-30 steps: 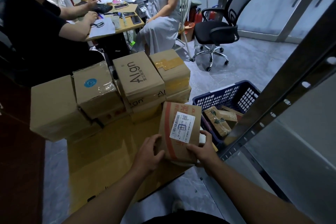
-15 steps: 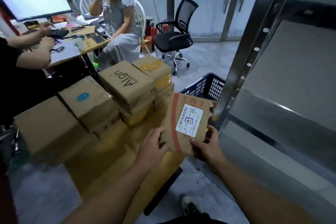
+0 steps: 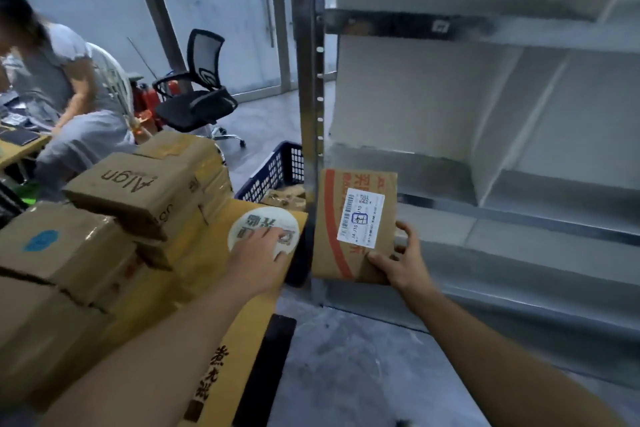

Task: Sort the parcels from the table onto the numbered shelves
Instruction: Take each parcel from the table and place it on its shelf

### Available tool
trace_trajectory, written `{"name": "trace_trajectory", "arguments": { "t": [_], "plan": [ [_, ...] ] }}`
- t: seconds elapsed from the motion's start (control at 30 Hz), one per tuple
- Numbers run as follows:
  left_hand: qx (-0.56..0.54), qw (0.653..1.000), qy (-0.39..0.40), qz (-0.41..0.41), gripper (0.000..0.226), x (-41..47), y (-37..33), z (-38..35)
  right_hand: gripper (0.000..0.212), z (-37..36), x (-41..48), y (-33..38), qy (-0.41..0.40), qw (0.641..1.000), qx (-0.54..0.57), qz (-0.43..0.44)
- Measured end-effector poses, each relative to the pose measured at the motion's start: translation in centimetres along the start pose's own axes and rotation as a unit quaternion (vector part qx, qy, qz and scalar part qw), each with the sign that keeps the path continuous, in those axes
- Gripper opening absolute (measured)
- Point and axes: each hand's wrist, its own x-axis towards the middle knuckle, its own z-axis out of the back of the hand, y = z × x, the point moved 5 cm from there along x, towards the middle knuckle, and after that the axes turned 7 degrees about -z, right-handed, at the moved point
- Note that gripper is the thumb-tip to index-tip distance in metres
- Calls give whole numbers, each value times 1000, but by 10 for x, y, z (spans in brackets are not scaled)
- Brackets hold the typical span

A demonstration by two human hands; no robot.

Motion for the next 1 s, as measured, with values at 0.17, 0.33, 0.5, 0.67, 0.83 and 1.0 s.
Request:
{"name": "trace_trajectory", "arguments": {
  "t": [0.17, 0.33, 0.5, 0.67, 0.83, 1.0],
  "plan": [
    [75, 992, 62, -85, 41, 25, -77, -17, 78, 84, -42, -7, -72, 996, 48, 0],
    [80, 982, 93, -146, 44, 37, -179, -45, 77, 174, -94, -13, -154, 985, 74, 12],
    [74, 966, 121, -216, 45, 25, -303, -86, 77, 281, -170, -28, -245, 965, 81, 37],
    [68, 943, 129, -301, 45, -6, -447, -125, 73, 398, -265, -55, -344, 933, 93, 56],
    [61, 910, 116, -393, 47, -48, -592, -157, 75, 510, -363, -81, -439, 892, 82, 66],
    [51, 878, 125, -460, 48, -85, -710, -185, 75, 590, -444, -97, -517, 850, 84, 67]
  ]
}}
